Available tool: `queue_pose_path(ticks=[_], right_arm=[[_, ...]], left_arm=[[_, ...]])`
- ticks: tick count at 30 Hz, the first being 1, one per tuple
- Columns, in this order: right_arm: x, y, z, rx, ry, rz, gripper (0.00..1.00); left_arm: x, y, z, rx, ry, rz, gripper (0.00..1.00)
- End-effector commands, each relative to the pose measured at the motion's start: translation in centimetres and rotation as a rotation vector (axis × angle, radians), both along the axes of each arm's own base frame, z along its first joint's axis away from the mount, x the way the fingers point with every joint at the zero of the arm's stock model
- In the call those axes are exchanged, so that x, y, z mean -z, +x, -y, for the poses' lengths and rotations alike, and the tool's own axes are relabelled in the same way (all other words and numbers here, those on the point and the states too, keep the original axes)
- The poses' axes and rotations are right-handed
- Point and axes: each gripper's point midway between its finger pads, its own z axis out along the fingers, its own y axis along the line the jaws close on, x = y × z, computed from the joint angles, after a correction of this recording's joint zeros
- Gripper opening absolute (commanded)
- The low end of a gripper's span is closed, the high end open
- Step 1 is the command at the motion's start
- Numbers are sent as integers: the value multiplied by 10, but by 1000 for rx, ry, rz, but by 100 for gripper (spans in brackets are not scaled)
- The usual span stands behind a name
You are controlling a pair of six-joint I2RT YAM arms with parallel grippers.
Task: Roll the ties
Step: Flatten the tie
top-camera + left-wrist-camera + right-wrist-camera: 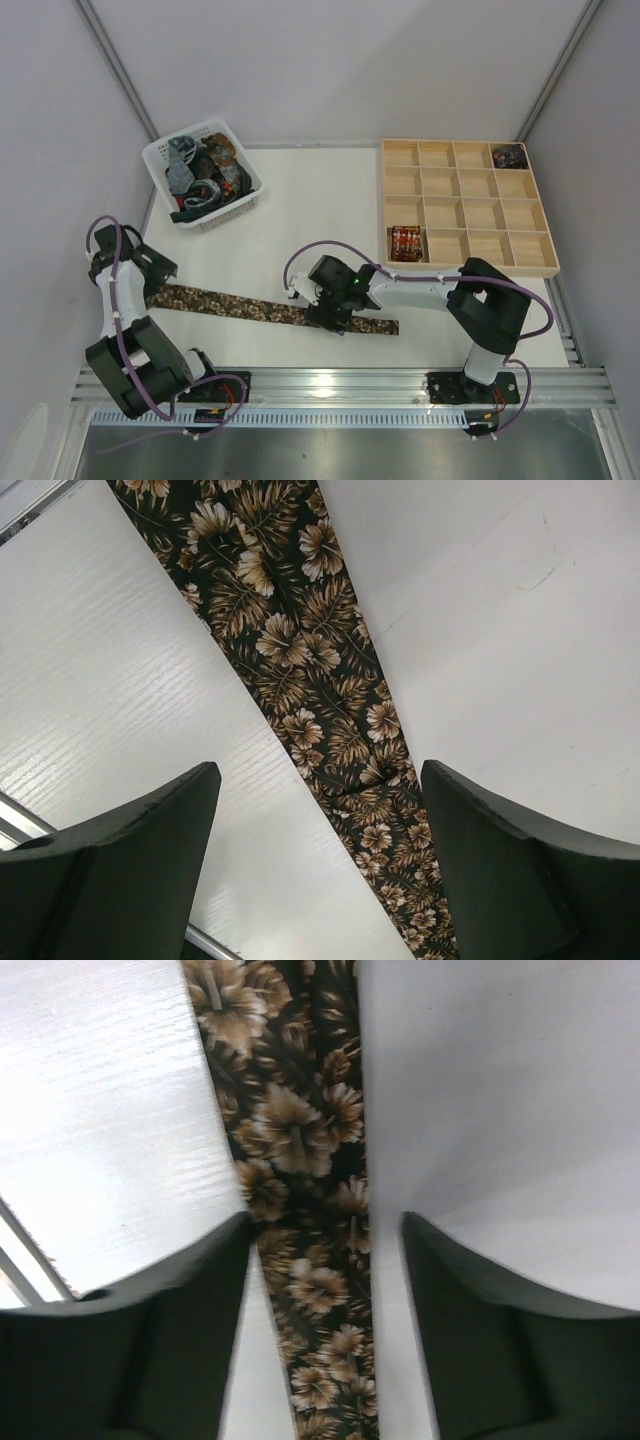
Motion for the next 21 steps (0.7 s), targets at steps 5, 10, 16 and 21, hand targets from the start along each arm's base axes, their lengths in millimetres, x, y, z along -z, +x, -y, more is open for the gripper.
queue_pose_path(ticks=[5, 10, 16, 21], right_arm=[[-7, -16, -7, -19, 23, -63, 62], [-9, -23, -9, -18, 32, -103, 39], [-10, -32, -11, -16, 42, -155, 14], [-18, -26, -13, 24, 62, -143, 41]], left_arm=[[-19, 13, -1, 12, 18, 61, 88], [-18, 12, -1, 15, 18, 60, 87], [-18, 14, -1, 19, 14, 61, 87], [-16, 14, 0, 26, 10, 58, 87]])
